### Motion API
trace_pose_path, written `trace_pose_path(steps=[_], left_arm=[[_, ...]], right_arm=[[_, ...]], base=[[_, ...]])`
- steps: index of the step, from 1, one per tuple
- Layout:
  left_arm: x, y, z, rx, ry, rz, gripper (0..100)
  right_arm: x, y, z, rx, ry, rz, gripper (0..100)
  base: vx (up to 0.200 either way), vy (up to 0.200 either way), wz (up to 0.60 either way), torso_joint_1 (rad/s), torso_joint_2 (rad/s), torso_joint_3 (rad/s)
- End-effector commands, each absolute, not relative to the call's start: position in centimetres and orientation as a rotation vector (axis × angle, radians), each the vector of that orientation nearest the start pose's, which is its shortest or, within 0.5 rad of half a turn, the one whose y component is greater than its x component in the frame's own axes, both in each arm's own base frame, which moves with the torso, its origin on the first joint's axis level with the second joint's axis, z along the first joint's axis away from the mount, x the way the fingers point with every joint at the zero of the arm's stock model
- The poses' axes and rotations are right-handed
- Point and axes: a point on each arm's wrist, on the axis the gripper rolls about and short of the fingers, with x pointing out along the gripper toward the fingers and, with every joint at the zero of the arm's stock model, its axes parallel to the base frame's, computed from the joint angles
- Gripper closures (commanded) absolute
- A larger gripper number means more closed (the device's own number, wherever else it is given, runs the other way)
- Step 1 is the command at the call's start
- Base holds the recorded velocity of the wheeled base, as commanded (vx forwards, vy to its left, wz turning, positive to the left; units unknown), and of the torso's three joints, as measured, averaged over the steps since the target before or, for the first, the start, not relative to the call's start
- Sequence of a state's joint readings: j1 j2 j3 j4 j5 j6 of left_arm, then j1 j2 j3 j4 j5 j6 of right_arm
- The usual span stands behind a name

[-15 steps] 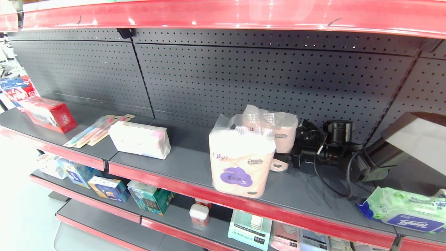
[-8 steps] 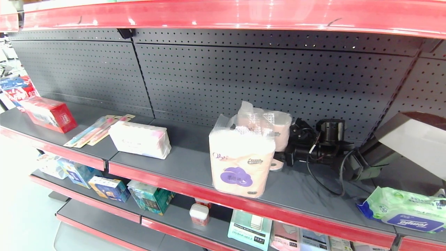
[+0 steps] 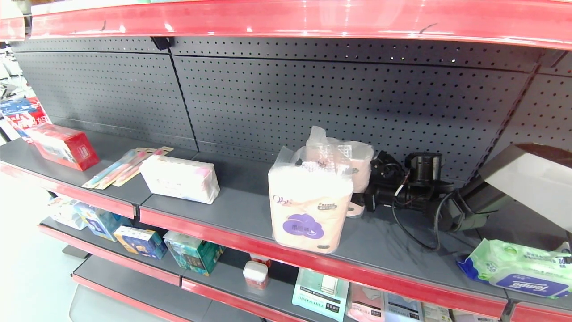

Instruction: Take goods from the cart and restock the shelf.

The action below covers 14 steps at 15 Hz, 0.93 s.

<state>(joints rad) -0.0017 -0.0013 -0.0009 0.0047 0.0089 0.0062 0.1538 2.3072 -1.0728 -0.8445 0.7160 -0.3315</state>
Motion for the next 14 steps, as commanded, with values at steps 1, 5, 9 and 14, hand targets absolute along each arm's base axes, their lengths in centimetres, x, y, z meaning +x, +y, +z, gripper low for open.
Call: trace_pose_path(steps=[1,5,9,14], left_arm=[[-2.3,0.0,7.5,0.006,0.005,0.008,0],[-2.3,0.0,7.5,0.006,0.003,0.008,0],[-2.3,0.0,7.5,0.006,0.005,0.008,0],[-2.3,0.0,7.5,0.006,0.005,0.008,0]], right_arm=[[41.3,8.3,4.5,-0.196,0.239,0.919,100],[41.6,9.2,5.0,-0.184,0.227,0.931,100],[41.8,9.8,5.4,-0.171,0.224,0.912,100],[41.7,7.5,4.6,-0.196,0.238,0.886,100]], base=[[0.0,0.0,0.0,0.0,0.0,0.0],[0.0,0.0,0.0,0.0,0.0,0.0],[0.0,0.0,0.0,0.0,0.0,0.0],[0.0,0.0,0.0,0.0,0.0,0.0]])
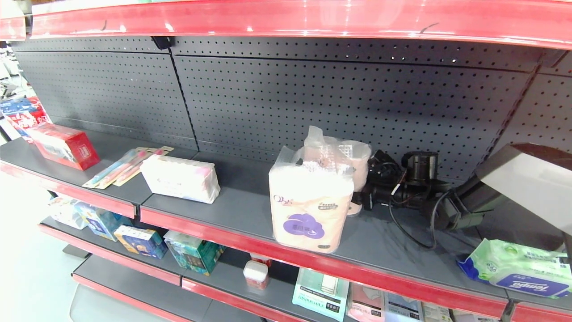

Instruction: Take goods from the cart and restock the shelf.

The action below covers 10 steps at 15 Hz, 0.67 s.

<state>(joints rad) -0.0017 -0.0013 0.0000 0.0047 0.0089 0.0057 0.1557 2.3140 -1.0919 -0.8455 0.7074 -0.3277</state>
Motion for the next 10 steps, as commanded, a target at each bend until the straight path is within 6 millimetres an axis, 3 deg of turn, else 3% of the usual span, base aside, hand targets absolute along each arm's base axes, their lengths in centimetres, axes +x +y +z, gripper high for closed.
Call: trace_pose_path(steps=[1,10], left_arm=[[-2.28,0.02,7.5,0.006,0.005,0.008,0],[-2.28,0.02,7.5,0.006,0.005,0.008,0]], right_arm=[[41.57,6.9,4.47,-0.197,0.235,0.9,100],[41.24,7.14,4.11,-0.228,0.213,0.965,100]], base=[[0.0,0.0,0.0,0.0,0.0,0.0],[0.0,0.0,0.0,0.0,0.0,0.0]])
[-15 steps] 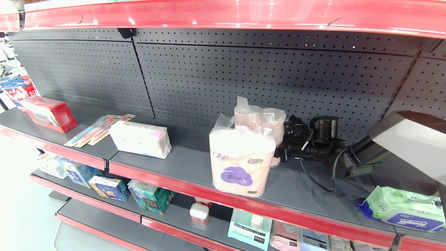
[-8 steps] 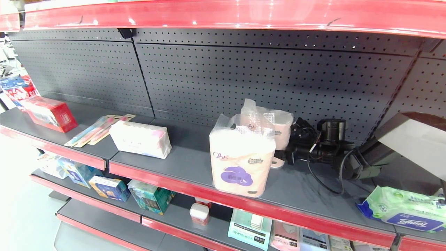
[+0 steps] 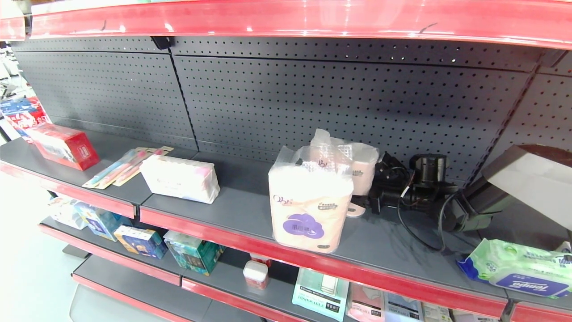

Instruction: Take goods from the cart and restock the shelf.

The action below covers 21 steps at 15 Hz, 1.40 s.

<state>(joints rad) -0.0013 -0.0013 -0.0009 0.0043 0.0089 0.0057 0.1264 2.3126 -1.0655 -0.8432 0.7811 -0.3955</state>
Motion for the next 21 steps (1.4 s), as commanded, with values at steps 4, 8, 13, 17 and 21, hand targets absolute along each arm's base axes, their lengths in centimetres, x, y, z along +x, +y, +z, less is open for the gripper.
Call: trace_pose_path(steps=[4,8,13,17,21], left_arm=[[-2.3,0.0,7.5,0.006,0.005,0.008,0],[-2.3,0.0,7.5,0.006,0.003,0.006,0],[-2.3,0.0,7.5,0.006,0.005,0.008,0],[-2.3,0.0,7.6,0.006,0.002,0.008,0],[-2.3,0.0,7.5,0.006,0.003,0.008,0]], right_arm=[[41.2,8.4,4.0,-0.224,0.215,0.991,100],[41.3,9.2,4.3,-0.225,0.203,1.005,100],[41.5,8.5,4.4,-0.223,0.202,0.988,100],[41.8,8.4,4.8,-0.24,0.179,0.983,100],[42.0,8.5,5.0,-0.232,0.171,0.989,100]], base=[[0.0,0.0,0.0,0.0,0.0,0.0],[0.0,0.0,0.0,0.0,0.0,0.0],[0.0,0.0,0.0,0.0,0.0,0.0],[0.0,0.0,0.0,0.0,0.0,0.0],[0.0,0.0,0.0,0.0,0.0,0.0]])
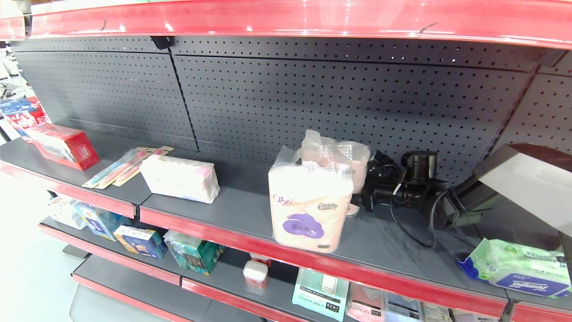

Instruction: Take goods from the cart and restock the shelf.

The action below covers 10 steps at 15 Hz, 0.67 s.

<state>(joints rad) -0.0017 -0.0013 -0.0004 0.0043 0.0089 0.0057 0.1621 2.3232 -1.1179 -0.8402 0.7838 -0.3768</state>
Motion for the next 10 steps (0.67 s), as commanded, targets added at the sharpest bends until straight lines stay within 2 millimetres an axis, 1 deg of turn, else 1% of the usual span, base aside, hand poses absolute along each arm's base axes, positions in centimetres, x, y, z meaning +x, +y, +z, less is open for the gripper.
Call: trace_pose_path(steps=[1,4,7,10], left_arm=[[-2.28,0.02,7.5,0.006,0.005,0.008,0],[-2.28,0.02,7.5,0.006,0.005,0.008,0],[-2.29,0.02,7.54,0.006,0.003,0.008,0],[-2.28,0.02,7.5,0.006,0.005,0.008,0]], right_arm=[[42.07,8.51,5.1,-0.235,0.166,0.989,100],[41.96,8.69,5.02,-0.221,0.162,1.03,100],[41.9,8.83,4.63,-0.22,0.168,1.044,100],[41.97,8.85,4.74,-0.216,0.163,1.05,100]], base=[[0.0,0.0,0.0,0.0,0.0,0.0],[0.0,0.0,0.0,0.0,0.0,0.0],[0.0,0.0,0.0,0.0,0.0,0.0],[0.0,0.0,0.0,0.0,0.0,0.0]])
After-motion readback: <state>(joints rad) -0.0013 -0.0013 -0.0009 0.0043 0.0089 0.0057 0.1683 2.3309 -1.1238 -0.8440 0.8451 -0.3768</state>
